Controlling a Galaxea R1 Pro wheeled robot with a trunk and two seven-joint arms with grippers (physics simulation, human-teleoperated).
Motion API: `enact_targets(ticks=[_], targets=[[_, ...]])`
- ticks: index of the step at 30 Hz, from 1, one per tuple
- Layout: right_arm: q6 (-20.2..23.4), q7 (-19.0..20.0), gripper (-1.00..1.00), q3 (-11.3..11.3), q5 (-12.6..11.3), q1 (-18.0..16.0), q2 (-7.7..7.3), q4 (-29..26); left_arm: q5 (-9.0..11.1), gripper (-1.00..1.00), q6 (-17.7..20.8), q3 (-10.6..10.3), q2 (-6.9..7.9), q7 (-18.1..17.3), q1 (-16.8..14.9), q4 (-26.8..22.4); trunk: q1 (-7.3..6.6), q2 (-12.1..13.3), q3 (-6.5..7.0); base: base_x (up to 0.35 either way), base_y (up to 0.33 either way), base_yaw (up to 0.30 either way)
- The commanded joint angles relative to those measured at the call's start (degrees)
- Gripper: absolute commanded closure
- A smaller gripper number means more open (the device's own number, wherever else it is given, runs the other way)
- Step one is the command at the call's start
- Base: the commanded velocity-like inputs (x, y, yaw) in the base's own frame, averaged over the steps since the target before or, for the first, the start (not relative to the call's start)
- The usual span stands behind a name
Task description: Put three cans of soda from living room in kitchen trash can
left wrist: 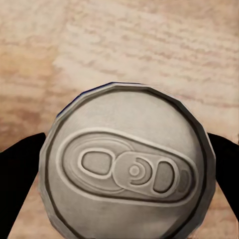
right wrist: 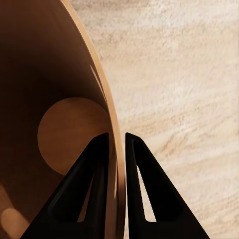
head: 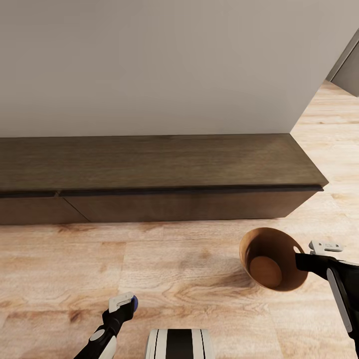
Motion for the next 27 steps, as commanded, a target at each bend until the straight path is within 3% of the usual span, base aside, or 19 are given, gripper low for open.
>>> enact_targets(ticks=[1, 27], targets=[[0.02, 0.29, 1.0, 0.0, -0.36, 0.0, 0.0, -0.01, -0.03, 1.0, 0.0, 0.06, 0.01, 0.04, 0.01, 0.01, 0.0, 0.0, 0.0, 0.0, 0.0, 0.0], [0.03, 0.29, 1.0, 0.0, -0.36, -0.01, 0.0, 0.0, -0.01, 1.0, 0.0, -0.02, 0.01, 0.04, 0.01, -0.01, 0.0, 0.0, 0.0, 0.0, 0.0, 0.0]])
